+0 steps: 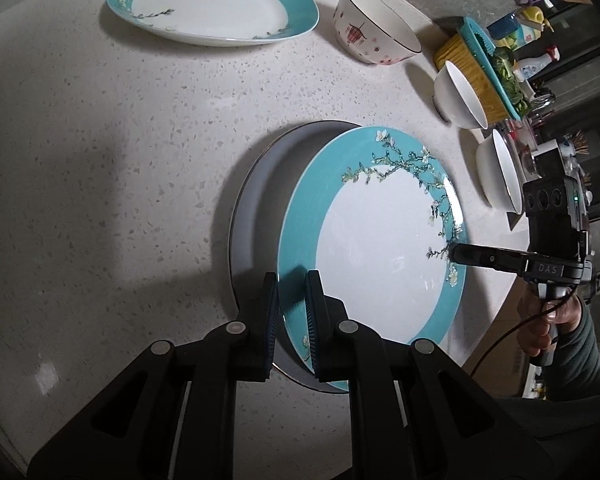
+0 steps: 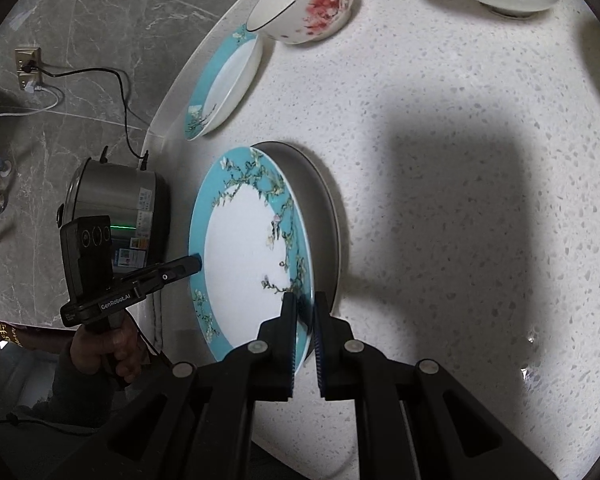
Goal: Organize plates and bowls
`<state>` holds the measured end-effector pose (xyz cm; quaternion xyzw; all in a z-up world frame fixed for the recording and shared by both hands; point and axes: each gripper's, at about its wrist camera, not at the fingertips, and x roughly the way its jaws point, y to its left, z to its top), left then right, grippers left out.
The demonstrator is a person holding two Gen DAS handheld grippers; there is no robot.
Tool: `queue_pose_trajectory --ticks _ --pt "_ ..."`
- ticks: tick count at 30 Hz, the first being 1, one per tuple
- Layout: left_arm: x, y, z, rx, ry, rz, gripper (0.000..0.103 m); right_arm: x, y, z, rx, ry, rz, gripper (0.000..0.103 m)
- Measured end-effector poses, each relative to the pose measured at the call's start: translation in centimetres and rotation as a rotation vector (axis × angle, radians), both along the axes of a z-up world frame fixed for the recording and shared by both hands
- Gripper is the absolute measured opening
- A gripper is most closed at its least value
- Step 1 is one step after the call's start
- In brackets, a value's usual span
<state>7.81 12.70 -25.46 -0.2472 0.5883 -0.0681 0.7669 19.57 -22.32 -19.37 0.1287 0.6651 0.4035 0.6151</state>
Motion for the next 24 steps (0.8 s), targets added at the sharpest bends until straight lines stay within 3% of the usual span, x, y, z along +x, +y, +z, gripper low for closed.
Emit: queue_pose_trajectory --ticks 10,12,18,24 --pt "1.1 -1.2 0.7 0.049 -0.002 -0.013 0.011 -0.1 0.4 -0.4 -0.012 -0.006 0.003 0.011" --pt "1.0 -1.5 0.8 0.064 -0.004 -0.013 0.012 -0.2 0.6 -0.3 -0.052 0.003 -0.026 0.011" --pt "1.1 -2.1 1.0 0.108 -0.016 -0.009 0.015 -0.9 1.7 0.8 -0.139 -0.088 0.0 0.013" --pt "1.2 -3.6 1.4 0.205 -0.037 -0.036 0.019 -2.6 4.1 2.2 -0.293 -0.256 0.055 0.02"
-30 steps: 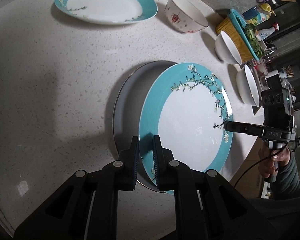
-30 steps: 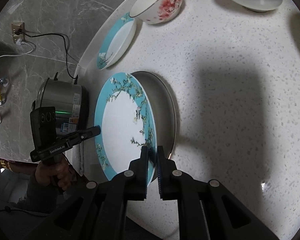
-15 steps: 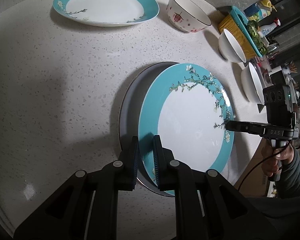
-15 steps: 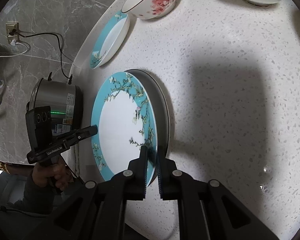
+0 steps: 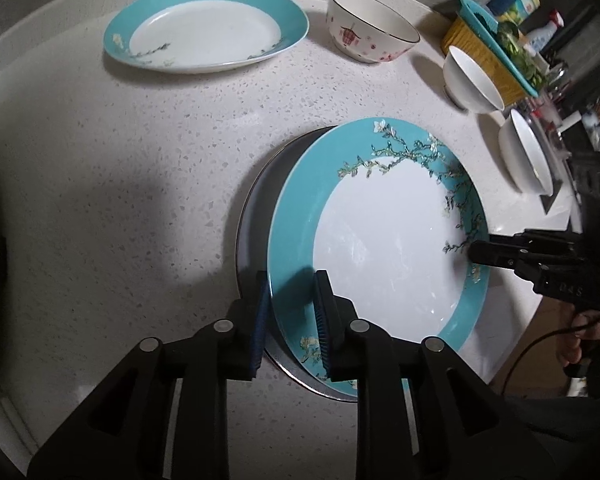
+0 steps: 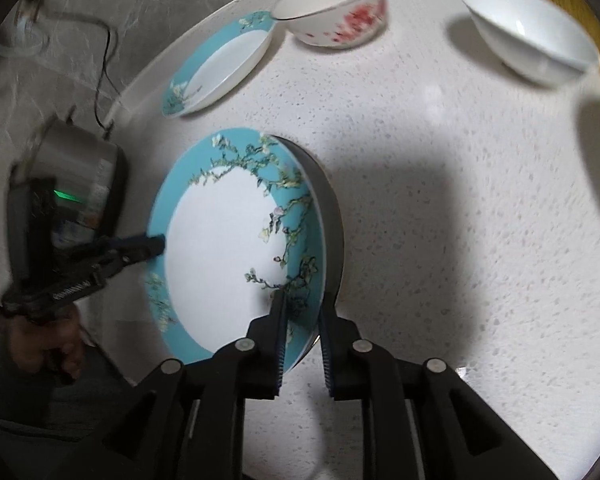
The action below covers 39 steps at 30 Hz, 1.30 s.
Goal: Organize plates and bowls
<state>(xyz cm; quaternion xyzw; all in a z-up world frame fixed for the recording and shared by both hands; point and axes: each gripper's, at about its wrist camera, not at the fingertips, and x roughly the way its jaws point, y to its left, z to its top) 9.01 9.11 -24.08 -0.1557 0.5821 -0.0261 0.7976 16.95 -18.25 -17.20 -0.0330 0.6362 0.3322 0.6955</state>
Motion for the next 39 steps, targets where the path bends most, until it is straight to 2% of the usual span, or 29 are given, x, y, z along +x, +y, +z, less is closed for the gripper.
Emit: queue_pose_trajectory --ticks 8,15,22,29,30,31,32,33,34,36,37,39 --pt "-0.2 -0.8 0.0 0.048 -0.022 -0.004 0.021 -1.9 1.8 0.3 -0.175 -0.159 0.033 0.027" --pt "-0.6 -0.7 0.0 0.069 -0.053 -0.004 0.022 -3.0 3.2 0.5 -0.254 -0.258 0.062 0.027" --pt "-0.7 -0.7 0.0 0.085 -0.074 -0.016 0.024 -4.0 4.3 0.4 -0.304 -0.353 0.091 0.028" --pt "-1.2 0.0 0.1 0.054 -0.093 -0.005 0.026 -4.5 4.6 0.5 -0.321 -0.385 0.066 0.03" --pt "-1.3 0.3 0.2 0.051 -0.097 0.005 0.03 -4.5 4.6 0.5 -0.324 -0.387 0.057 0.032" --pt "-1.5 0.6 0.4 0.043 -0.105 0.014 0.033 -4.6 4.5 0.7 -0.329 -0.388 0.042 0.04" --pt "-1.8 0.9 0.8 0.03 -0.121 0.027 0.045 -4.5 4.5 0.7 -0.334 -0.387 0.031 0.047" --pt "-2.2 1.4 1.5 0.019 -0.153 0.046 0.058 -4.4 4.2 1.1 -0.338 -0.384 0.01 0.048" --pt "-2.5 1.8 2.1 0.011 -0.185 0.059 0.063 -4.4 3.8 1.5 -0.331 -0.381 -0.014 0.05" --pt "-3.1 2.7 3.5 -0.014 -0.25 0.077 0.069 -4.0 2.9 2.6 -0.312 -0.379 -0.076 0.062" --pt "-3.3 3.4 4.0 -0.034 -0.269 0.089 0.07 -3.7 2.3 3.4 -0.289 -0.37 -0.123 0.073" --pt "-3.7 4.6 4.8 -0.107 -0.273 0.118 0.07 -3.3 1.2 4.8 -0.219 -0.335 -0.195 0.077"
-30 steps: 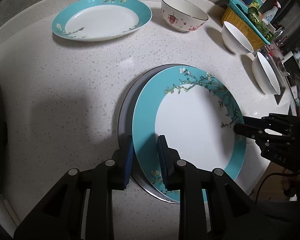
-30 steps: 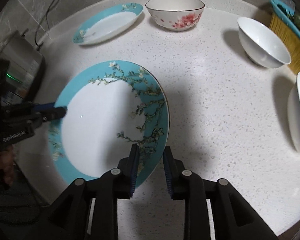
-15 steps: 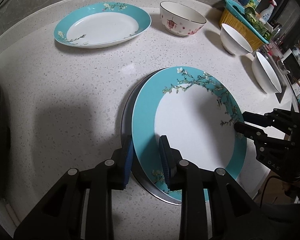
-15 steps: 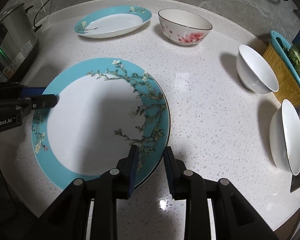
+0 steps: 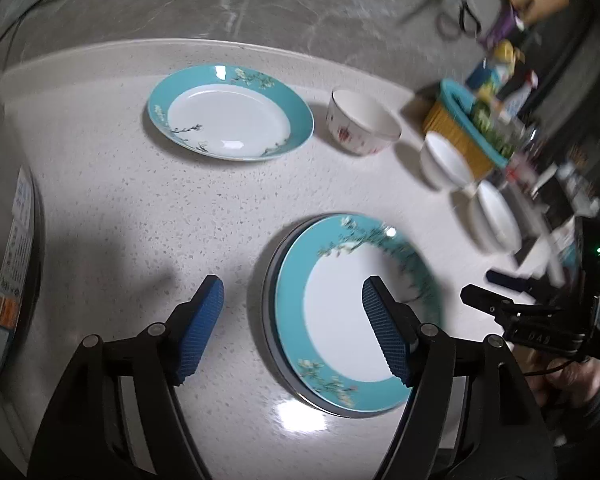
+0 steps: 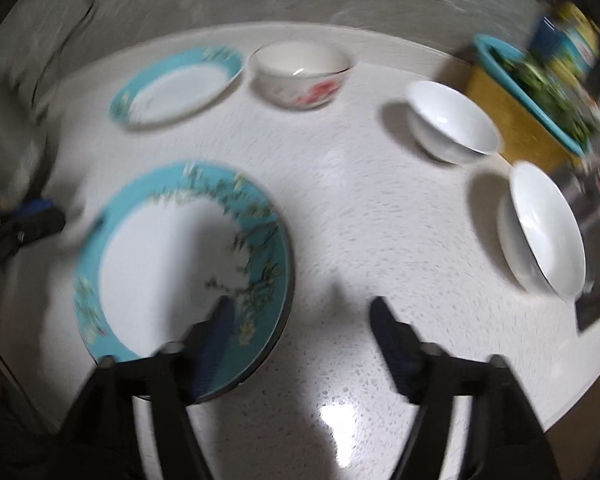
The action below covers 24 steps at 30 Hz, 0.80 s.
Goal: Organize plates and bowls
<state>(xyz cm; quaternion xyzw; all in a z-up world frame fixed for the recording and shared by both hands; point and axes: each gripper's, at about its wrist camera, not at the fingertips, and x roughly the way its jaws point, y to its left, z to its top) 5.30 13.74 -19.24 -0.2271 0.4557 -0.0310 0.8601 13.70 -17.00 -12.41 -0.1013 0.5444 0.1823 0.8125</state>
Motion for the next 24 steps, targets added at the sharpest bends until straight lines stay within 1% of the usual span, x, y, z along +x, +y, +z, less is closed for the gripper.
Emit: queue_pose_trajectory --ticks 1,2,3,4,5,6,7,8,9,11,13,14,16,18,19,21,22,23,24 --pt "-0.4 0.6 0.2 -0.05 0.006 0.012 0.071 0.2 -0.7 1.0 0.071 0.022 -0.043 0.077" --pt "-0.8 0.9 0.4 -0.081 0.019 0.03 0.071 0.2 -1.2 1.8 0.124 0.035 -0.077 0.077" --pt "-1.6 1.3 0.5 -0.121 0.022 0.049 0.071 -0.2 -1.6 2.7 0.178 0.032 -0.114 0.078" --pt "-2.3 1.6 0.6 -0.163 0.009 0.053 0.071 -1.0 -2.1 3.9 0.251 0.004 -0.153 0.083" --pt "-3.4 1.8 0.8 -0.201 -0.011 0.059 0.071 -1.8 -2.3 4.7 0.304 -0.021 -0.181 0.092" --pt "-4.1 1.8 1.1 -0.203 -0.022 0.056 0.073 -2.8 -2.3 5.5 0.361 -0.043 -0.211 0.096" --pt "-4.6 1.7 1.4 -0.197 -0.026 0.042 0.076 -4.2 -2.2 6.2 0.435 -0.055 -0.233 0.103" --pt "-5.3 1.6 2.0 -0.194 -0.038 0.007 0.08 -5.4 -1.8 6.6 0.493 -0.064 -0.222 0.103" --pt "-5.5 1.5 2.3 -0.197 -0.05 -0.015 0.083 -6.4 -1.0 7.0 0.532 -0.073 -0.178 0.103" --pt "-6.0 1.5 3.0 -0.232 -0.091 -0.051 0.087 -7.2 1.5 8.2 0.539 -0.091 -0.052 0.103" --pt "-5.9 1.5 3.4 -0.256 -0.121 -0.07 0.087 -8.1 3.9 8.7 0.565 -0.073 0.089 0.103" --pt "-5.7 1.3 3.6 -0.249 -0.124 -0.068 0.087 -8.2 4.9 8.8 0.57 -0.063 0.15 0.103" --pt "-5.1 1.7 3.7 -0.244 -0.137 -0.047 0.087 -7.9 6.6 8.7 0.557 -0.046 0.229 0.102" --pt "-3.6 2.5 4.0 -0.169 -0.128 0.029 0.087 -6.4 7.4 8.7 0.528 -0.048 0.247 0.103" --pt "-2.8 3.1 4.2 -0.127 -0.127 0.069 0.087 -5.3 7.8 9.0 0.507 -0.063 0.247 0.103" --pt "-0.6 4.1 4.6 -0.039 -0.099 0.116 0.087 -1.7 8.4 9.8 0.468 -0.101 0.234 0.103" --pt "0.7 4.6 4.8 -0.014 -0.079 0.131 0.087 0.9 8.9 10.4 0.474 -0.096 0.232 0.103" --pt "2.6 5.2 5.1 0.011 -0.072 0.138 0.087 2.5 9.3 10.7 0.474 -0.092 0.231 0.103" --pt "4.0 5.5 5.3 0.04 -0.083 0.133 0.087 4.5 9.9 11.2 0.471 -0.09 0.241 0.103"
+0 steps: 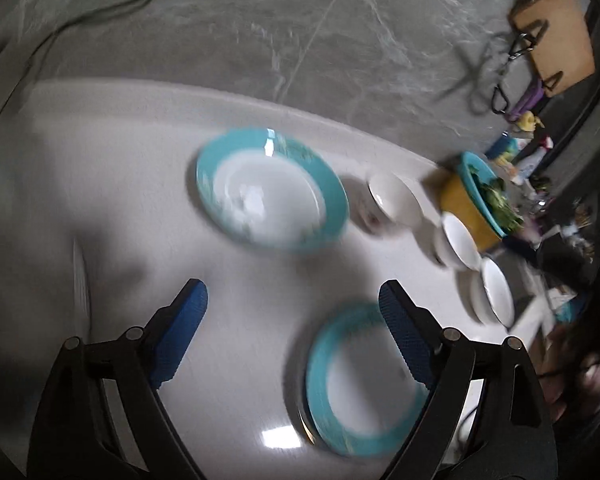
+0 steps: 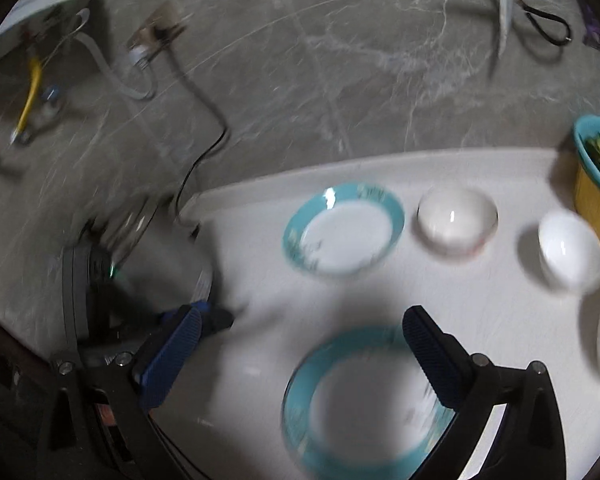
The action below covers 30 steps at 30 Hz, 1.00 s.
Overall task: Organize plates and bowls
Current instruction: 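Reach the right gripper to the small teal plate and pinch its rim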
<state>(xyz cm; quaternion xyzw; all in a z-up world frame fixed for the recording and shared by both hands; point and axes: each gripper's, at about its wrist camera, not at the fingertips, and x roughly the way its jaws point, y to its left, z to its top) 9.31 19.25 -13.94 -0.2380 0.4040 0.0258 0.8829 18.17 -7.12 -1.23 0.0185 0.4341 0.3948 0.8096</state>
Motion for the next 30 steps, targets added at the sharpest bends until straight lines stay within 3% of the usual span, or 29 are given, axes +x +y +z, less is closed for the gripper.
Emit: queue_pose_trajectory --ticks 2,4,6,11,14,23,25,30 --pt "3.1 1.0 0.1 0.061 0.014 0.01 0.087 4.1 2.1 1.1 -0.023 -0.034 0.072 0.103" --pt "5.3 1.9 0.0 0.051 0.029 0.013 0.087 7.6 4.6 1.2 -0.072 -0.073 0.145 0.103" --pt "7.6 2.6 -0.7 0.08 0.072 0.021 0.087 10.5 6.4 0.6 -0.102 -0.055 0.21 0.103" --pt "11.4 4.6 -4.5 0.078 0.225 0.037 0.087 18.3 9.8 -3.7 -0.144 0.152 0.278 0.103" --pt "12.1 5.3 -5.9 0.053 0.245 0.061 0.087 21.6 10.9 -6.7 -0.157 0.266 0.267 0.099" --pt "13.4 7.4 -8.6 -0.061 0.26 0.072 0.086 23.2 14.6 -12.6 -0.334 0.374 0.29 0.086" --pt "13.6 7.5 -9.2 -0.083 0.268 0.068 0.086 23.7 14.8 -13.5 -0.338 0.413 0.287 0.085" --pt "14.2 8.4 -10.7 -0.123 0.302 0.092 0.085 24.3 15.4 -15.1 -0.364 0.462 0.286 0.069"
